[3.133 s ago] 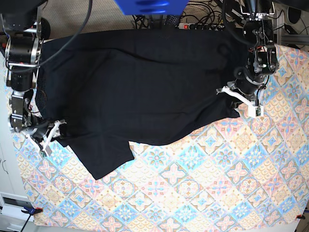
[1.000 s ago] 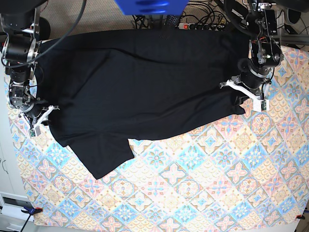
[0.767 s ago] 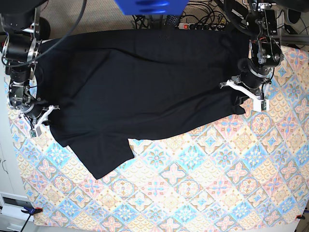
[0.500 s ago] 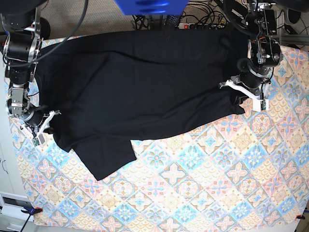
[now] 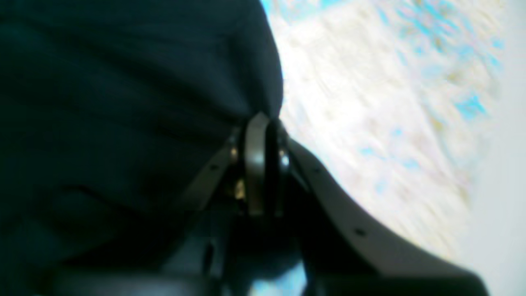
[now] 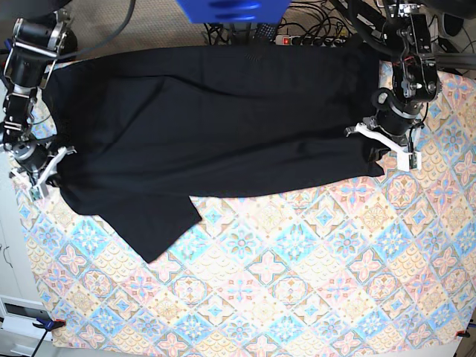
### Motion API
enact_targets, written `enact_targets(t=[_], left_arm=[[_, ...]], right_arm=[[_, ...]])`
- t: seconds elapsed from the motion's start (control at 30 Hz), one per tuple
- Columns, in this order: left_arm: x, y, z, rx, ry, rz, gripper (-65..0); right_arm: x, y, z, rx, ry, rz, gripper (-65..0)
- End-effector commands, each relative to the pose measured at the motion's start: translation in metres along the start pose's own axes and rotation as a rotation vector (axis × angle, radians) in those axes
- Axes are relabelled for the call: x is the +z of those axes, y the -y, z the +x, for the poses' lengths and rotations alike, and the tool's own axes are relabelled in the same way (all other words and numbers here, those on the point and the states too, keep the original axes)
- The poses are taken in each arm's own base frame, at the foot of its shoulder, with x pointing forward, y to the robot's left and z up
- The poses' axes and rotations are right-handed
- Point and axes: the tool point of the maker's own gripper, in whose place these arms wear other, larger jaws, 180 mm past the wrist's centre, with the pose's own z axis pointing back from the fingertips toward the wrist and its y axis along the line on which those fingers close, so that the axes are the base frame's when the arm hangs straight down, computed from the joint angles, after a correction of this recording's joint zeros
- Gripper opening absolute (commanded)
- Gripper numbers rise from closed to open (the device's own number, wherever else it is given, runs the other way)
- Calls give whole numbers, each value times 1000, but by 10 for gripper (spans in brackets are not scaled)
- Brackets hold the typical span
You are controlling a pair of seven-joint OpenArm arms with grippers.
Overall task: Fold the T-shirt properly
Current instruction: 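Fold the lifted edge over toward the collar edge with both grippers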
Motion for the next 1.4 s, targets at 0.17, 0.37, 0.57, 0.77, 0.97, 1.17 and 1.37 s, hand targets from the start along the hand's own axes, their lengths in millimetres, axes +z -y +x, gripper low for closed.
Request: enact_targets(t=[0.17,0.37,0.57,0.77,0.97,1.17,1.37], left_arm=[[17,-5,18,-36,62,14,-650],[27,-21,21,-30,76,60,-650],[34,-33,12,-26,54,91,-650],[38,-37,-7,-25,3,102,-650],[34,-50,-30,-1,-60,129,-650],[20,-65,-78,29,-197,144,-650],[-3,-53,-119,40,-321,101,-646]], right_arm=[[35,32,9,41,46,-102,-635],[53,28,5,5,91,-99,-635],[65,12,-11,-88,123,-52,-635],[76,1,-28,-77,92,-30,-635],[86,-8,-37,-45,68,-14,-635],[91,-13,-50,-41,38,-4,-635],[93,-18,-58,-39,15,7,-634]])
